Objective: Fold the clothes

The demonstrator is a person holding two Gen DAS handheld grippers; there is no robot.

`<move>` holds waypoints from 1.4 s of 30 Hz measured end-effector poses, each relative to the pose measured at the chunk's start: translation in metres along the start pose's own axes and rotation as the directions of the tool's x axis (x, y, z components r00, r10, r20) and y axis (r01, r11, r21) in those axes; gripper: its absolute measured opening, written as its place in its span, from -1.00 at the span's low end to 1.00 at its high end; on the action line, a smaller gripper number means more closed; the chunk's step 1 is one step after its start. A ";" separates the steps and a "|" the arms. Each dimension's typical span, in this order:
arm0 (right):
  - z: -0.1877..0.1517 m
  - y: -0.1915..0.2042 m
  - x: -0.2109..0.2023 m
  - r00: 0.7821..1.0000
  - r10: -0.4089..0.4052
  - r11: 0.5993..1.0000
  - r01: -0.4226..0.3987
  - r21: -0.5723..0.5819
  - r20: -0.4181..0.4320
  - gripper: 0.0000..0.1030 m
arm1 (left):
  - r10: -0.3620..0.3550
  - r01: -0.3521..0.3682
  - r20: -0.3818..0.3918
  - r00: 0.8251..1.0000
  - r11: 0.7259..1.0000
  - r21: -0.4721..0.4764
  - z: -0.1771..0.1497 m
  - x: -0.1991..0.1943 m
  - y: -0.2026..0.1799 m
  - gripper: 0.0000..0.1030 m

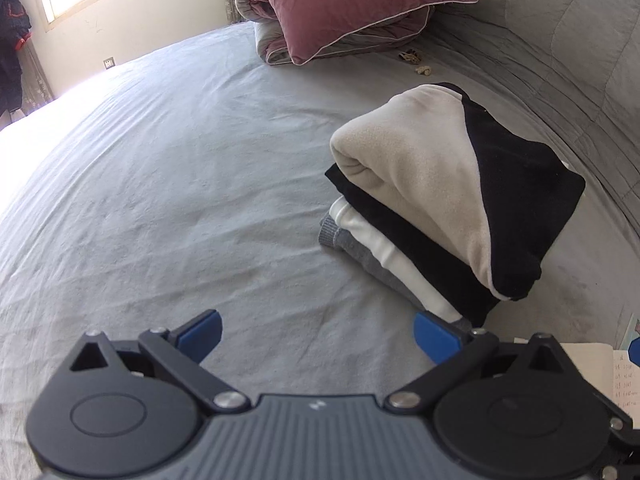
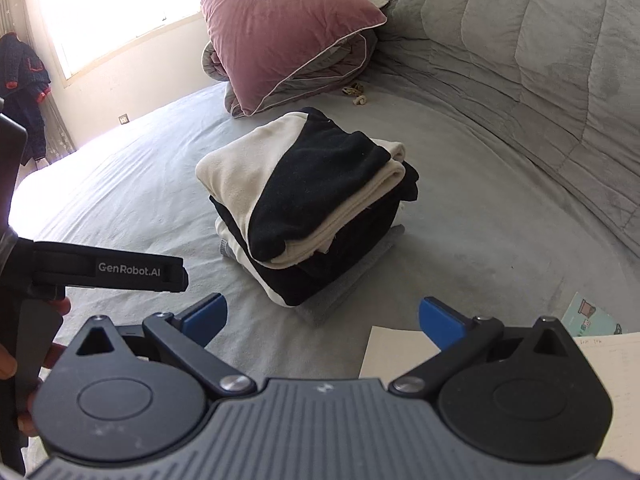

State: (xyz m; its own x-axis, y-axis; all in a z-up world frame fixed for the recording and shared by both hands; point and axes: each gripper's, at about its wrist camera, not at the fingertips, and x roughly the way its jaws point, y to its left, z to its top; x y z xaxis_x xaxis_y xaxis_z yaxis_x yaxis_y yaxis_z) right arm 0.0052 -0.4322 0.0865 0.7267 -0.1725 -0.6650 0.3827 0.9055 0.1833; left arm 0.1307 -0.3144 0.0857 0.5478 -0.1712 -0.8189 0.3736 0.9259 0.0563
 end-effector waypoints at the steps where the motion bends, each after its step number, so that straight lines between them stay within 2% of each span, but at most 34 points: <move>1: -0.003 -0.002 0.000 1.000 -0.006 1.000 0.006 0.010 0.001 1.00 | -0.002 0.002 0.002 1.000 1.000 0.001 -0.002 -0.001 -0.001 0.99; 9: -0.020 -0.016 0.011 0.996 -0.092 0.991 0.090 0.102 0.016 1.00 | 0.003 -0.003 0.025 1.000 1.000 -0.008 -0.011 -0.006 -0.010 0.99; 12: -0.021 -0.020 0.012 0.996 -0.085 0.989 0.082 0.124 0.021 1.00 | 0.007 -0.007 0.036 0.999 1.000 -0.001 -0.014 -0.005 -0.012 0.99; 18: -0.021 -0.024 0.017 0.995 -0.105 0.988 0.103 0.111 0.004 1.00 | 0.027 -0.028 0.034 0.999 0.999 0.033 -0.017 0.000 -0.020 0.99; 42: -0.019 -0.021 0.018 0.992 -0.127 0.989 0.127 0.070 0.000 1.00 | 0.025 -0.027 0.035 0.999 0.999 0.036 -0.018 0.000 -0.019 0.99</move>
State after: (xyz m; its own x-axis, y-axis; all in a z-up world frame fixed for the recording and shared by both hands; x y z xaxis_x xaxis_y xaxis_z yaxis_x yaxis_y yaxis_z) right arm -0.0008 -0.4471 0.0575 0.6720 -0.2862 -0.6830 0.5105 0.8471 0.1474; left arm 0.1101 -0.3256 0.0744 0.5832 -0.1596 -0.7965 0.3859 0.9172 0.0987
